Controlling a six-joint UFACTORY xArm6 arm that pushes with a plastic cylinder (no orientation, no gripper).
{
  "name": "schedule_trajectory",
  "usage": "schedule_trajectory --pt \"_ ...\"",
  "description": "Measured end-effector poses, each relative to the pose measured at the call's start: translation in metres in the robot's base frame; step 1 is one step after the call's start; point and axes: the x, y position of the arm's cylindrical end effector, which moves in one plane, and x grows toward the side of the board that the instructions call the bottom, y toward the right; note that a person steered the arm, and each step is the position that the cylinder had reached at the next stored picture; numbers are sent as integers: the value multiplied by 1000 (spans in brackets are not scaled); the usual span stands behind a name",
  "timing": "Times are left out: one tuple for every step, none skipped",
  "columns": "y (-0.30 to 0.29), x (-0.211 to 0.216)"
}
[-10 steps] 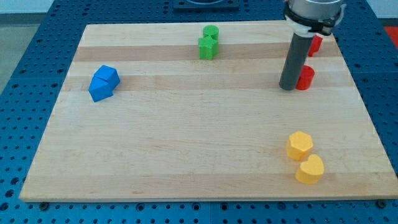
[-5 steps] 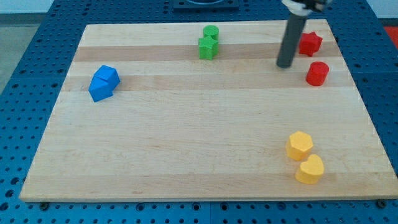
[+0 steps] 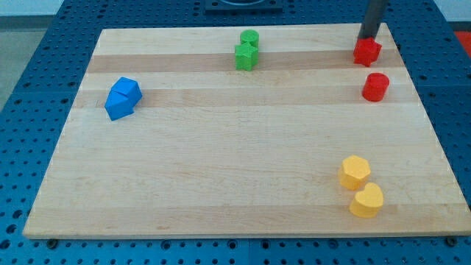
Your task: Push the red star into the top side of the red circle
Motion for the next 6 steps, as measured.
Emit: schedule_trajectory --pt "0 31" --pt "0 41" --pt "0 41" --pt "0 48" --pt "0 54" --pt "0 54"
